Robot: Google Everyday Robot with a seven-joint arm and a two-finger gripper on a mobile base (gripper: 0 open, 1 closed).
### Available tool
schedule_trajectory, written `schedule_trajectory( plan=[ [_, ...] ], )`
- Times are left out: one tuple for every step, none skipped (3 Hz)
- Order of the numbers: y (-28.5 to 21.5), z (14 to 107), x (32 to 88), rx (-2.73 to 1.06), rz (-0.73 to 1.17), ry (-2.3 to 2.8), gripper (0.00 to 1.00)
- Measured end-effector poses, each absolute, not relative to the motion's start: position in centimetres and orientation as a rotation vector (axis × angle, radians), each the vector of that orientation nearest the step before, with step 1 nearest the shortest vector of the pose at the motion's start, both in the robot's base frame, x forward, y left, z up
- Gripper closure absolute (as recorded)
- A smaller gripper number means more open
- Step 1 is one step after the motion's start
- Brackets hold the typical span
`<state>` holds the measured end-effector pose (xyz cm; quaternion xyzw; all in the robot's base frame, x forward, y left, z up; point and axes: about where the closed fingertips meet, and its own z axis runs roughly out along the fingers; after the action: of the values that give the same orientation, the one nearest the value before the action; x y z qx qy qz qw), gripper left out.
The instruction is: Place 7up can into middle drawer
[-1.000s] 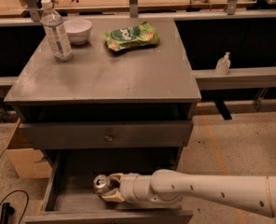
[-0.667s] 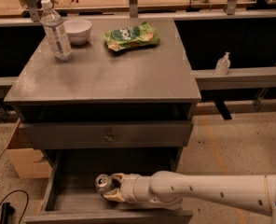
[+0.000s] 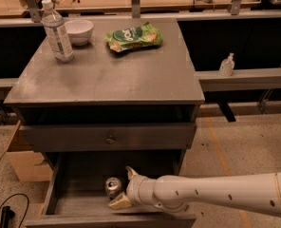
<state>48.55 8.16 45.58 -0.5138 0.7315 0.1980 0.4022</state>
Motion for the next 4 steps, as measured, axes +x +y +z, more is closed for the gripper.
schedule_trajectory(
  plan=[
    [6.2,46.7,48.5,-1.266,0.449,1.902,0.13],
    [3.8,49.0,48.0,-1.201,0.412,1.95,0.16],
    [1.6,52.6,46.8,-1.139,0.392,1.96,0.39],
    [-0.9,58.0,45.1,-1.087,0.358,1.933,0.62]
  ],
)
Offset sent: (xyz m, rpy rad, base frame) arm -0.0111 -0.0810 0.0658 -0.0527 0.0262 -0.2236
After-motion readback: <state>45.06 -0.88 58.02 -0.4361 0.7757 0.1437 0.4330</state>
